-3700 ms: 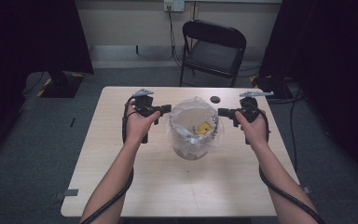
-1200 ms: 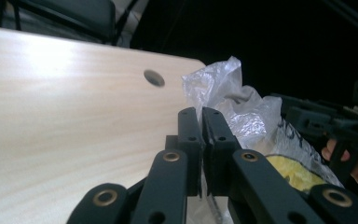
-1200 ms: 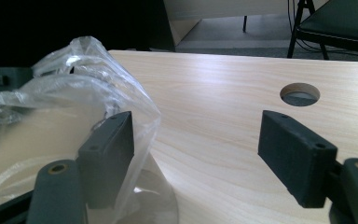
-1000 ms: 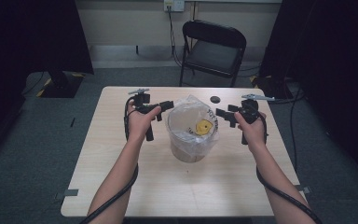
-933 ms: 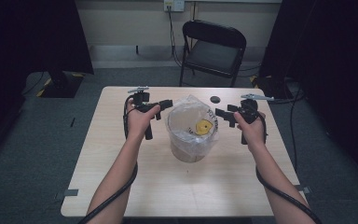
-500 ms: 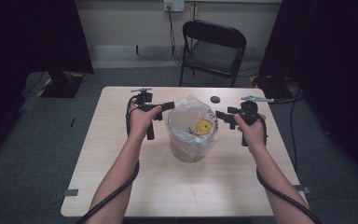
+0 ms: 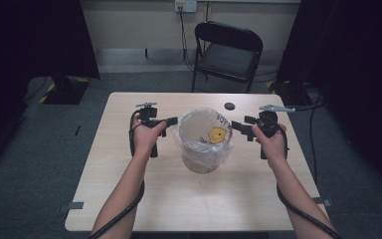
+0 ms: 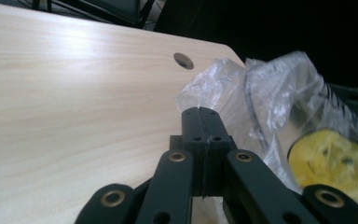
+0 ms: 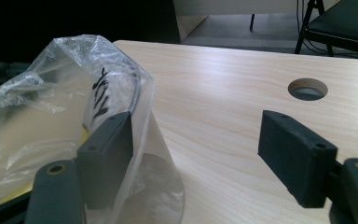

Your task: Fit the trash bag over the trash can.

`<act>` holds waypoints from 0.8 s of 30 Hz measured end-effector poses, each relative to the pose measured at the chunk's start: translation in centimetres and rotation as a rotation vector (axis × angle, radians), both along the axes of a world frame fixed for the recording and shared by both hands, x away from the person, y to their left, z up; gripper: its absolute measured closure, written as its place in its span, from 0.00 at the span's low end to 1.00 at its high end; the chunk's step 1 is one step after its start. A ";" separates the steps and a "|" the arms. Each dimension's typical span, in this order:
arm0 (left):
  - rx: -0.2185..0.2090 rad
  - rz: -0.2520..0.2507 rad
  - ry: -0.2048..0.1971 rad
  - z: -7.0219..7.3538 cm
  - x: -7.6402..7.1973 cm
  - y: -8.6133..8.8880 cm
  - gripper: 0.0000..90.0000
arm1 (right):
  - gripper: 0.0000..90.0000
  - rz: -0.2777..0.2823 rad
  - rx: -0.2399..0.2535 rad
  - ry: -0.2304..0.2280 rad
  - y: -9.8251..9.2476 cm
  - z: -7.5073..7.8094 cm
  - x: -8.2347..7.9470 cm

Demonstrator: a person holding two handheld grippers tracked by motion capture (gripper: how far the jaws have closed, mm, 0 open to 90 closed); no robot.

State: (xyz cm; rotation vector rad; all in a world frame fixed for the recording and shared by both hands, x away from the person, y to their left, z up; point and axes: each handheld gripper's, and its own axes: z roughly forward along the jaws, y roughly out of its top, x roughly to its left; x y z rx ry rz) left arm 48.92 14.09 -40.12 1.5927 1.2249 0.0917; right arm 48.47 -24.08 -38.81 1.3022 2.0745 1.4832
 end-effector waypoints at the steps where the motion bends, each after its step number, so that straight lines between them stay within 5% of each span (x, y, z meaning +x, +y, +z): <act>1: -0.002 0.002 -0.002 -0.1 -0.4 0.1 1.00 | 0.29 0.002 0.001 -0.003 0.0 0.1 -0.2; 12: 0.051 -0.033 0.005 -0.5 -4.6 0.0 1.00 | 0.29 0.030 0.006 -0.065 0.6 2.1 -3.1; 19: 0.045 -0.053 0.013 -0.9 -6.3 -0.6 1.00 | 0.29 0.052 -0.009 -0.062 0.6 1.8 -4.8; 22: 0.018 -0.015 -0.009 -0.4 -6.1 -0.3 0.99 | 0.35 0.080 -0.003 -0.044 0.5 1.4 -5.4; 24: -0.009 0.031 -0.039 0.1 -5.6 0.2 0.83 | 0.36 0.076 -0.031 -0.049 0.5 1.2 -5.5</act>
